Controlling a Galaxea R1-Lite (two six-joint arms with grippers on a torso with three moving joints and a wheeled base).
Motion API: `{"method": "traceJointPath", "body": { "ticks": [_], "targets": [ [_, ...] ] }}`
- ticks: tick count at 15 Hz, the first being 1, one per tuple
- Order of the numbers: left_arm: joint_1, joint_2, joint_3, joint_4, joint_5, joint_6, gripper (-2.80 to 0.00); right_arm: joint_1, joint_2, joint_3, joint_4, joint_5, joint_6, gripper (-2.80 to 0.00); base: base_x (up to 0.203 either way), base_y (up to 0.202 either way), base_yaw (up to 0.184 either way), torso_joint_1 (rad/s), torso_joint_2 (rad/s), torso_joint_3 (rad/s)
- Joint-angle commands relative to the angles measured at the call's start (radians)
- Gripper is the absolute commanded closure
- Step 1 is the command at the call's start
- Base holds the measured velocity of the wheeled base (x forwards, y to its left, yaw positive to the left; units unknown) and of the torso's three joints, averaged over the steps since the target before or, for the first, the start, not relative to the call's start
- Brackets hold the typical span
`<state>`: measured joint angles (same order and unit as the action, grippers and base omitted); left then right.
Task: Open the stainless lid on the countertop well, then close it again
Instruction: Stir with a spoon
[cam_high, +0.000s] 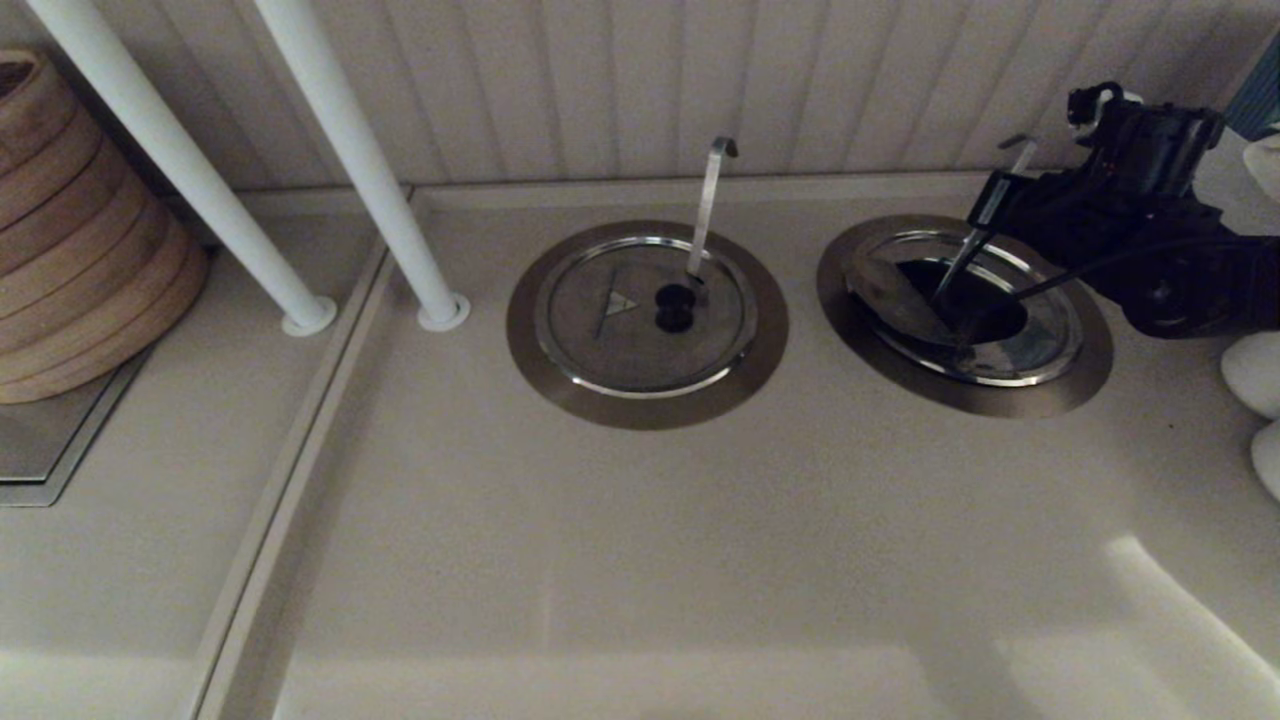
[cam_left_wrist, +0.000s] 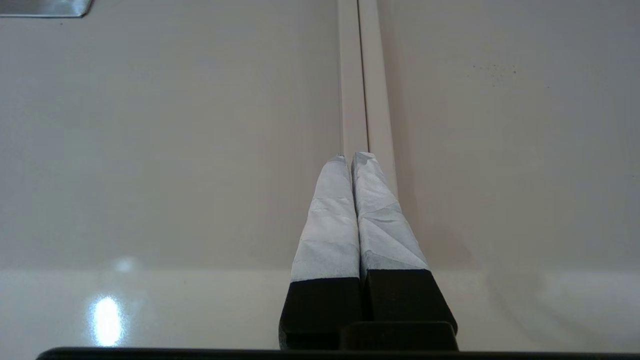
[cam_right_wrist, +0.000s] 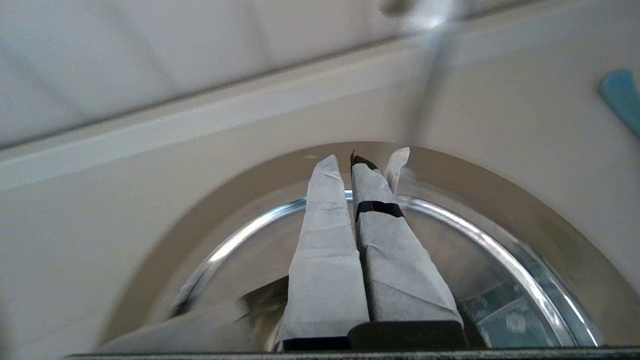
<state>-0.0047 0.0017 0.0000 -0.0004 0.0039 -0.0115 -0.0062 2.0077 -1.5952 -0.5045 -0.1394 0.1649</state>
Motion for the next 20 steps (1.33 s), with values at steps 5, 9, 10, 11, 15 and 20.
{"method": "traceJointPath", "body": {
  "ticks": [5, 9, 10, 11, 15, 20],
  "targets": [
    [0.0, 0.0, 0.0, 0.0, 0.001, -0.001, 0.0, -0.006, -0.012, 0.014, 0.024, 0.02, -0.011, 0.0, 0.0, 0.0, 0.0, 0.0, 0.0, 0.0],
    [0.0, 0.0, 0.0, -0.001, 0.001, -0.001, 0.0, -0.014, -0.007, -0.009, 0.053, 0.012, -0.009, -0.48, 0.0, 0.0, 0.0, 0.0, 0.0, 0.0],
    [0.0, 0.0, 0.0, -0.001, 0.001, -0.001, 0.0, -0.014, -0.006, -0.011, 0.055, 0.006, -0.008, -2.8, 0.0, 0.0, 0.0, 0.0, 0.0, 0.0],
    [0.0, 0.0, 0.0, 0.0, 0.001, -0.001, 0.0, -0.014, 0.0, -0.016, 0.055, -0.007, -0.009, -2.8, 0.0, 0.0, 0.0, 0.0, 0.0, 0.0],
    [0.0, 0.0, 0.0, 0.0, 0.001, -0.001, 0.0, -0.023, 0.013, -0.046, 0.069, -0.027, -0.013, -2.8, 0.0, 0.0, 0.0, 0.0, 0.0, 0.0],
    [0.0, 0.0, 0.0, 0.0, 0.001, -0.001, 0.0, -0.056, 0.088, -0.105, 0.074, -0.048, -0.021, -2.8, 0.0, 0.0, 0.0, 0.0, 0.0, 0.0]
  ]
}}
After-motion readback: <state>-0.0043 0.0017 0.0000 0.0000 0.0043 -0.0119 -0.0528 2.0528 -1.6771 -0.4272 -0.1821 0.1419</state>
